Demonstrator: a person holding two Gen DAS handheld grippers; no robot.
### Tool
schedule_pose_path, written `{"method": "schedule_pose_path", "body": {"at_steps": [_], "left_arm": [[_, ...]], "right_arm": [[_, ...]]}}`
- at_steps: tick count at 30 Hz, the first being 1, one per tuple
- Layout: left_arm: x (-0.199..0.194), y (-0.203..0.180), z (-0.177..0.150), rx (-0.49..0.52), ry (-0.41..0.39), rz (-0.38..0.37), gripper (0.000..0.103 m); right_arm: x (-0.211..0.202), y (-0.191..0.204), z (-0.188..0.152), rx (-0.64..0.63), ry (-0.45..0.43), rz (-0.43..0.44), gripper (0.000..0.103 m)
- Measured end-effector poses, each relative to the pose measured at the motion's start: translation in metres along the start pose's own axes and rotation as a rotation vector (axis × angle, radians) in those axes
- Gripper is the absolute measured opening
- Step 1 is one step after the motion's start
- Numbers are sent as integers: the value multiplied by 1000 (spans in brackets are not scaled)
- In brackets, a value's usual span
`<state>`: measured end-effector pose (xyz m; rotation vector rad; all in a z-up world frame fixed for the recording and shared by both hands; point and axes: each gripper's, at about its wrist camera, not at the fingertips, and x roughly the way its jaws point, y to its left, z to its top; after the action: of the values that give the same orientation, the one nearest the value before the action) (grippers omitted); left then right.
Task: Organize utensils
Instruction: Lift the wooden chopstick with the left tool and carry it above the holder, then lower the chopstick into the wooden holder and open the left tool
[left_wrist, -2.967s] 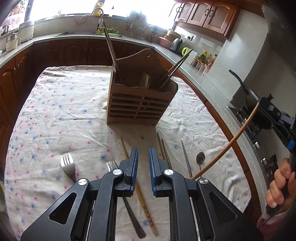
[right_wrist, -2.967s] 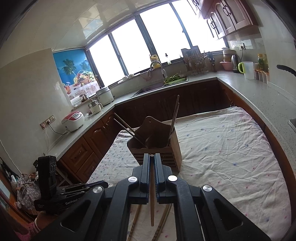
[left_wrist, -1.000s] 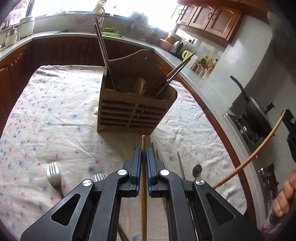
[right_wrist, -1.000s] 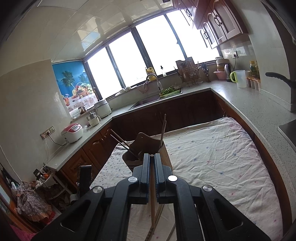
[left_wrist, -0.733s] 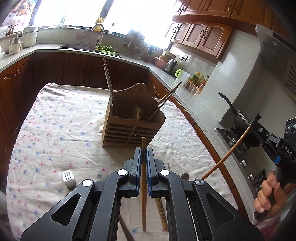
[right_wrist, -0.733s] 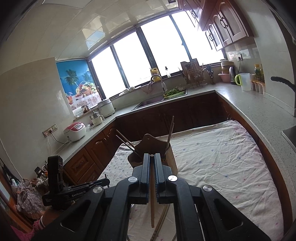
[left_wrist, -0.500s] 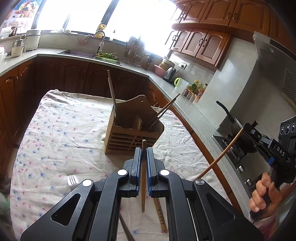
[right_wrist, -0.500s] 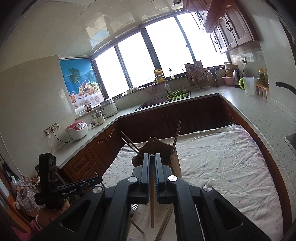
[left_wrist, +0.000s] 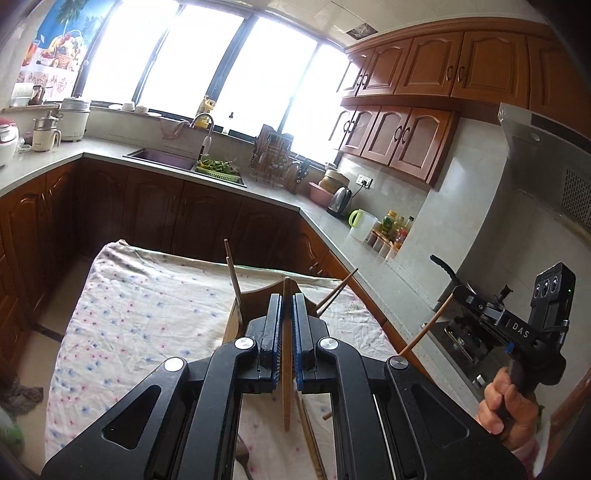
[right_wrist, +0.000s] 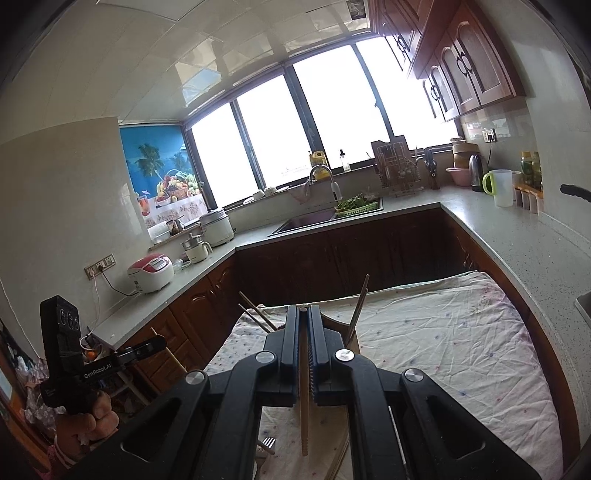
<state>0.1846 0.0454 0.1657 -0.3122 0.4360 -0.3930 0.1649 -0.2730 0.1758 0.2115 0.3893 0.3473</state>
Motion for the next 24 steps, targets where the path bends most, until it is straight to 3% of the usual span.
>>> {"method": "schedule_pose_path", "body": {"at_steps": [14, 19, 24], "left_arm": [[40, 21, 75, -10, -164, 83, 4], [71, 38, 70, -45, -166, 125, 4], [99, 59, 45, -114, -128, 133, 4]], "right_arm": [[56, -22, 54, 42, -98, -36, 4], [80, -33, 61, 62, -115, -51, 4], [101, -44, 43, 75, -99, -68, 4]]}}
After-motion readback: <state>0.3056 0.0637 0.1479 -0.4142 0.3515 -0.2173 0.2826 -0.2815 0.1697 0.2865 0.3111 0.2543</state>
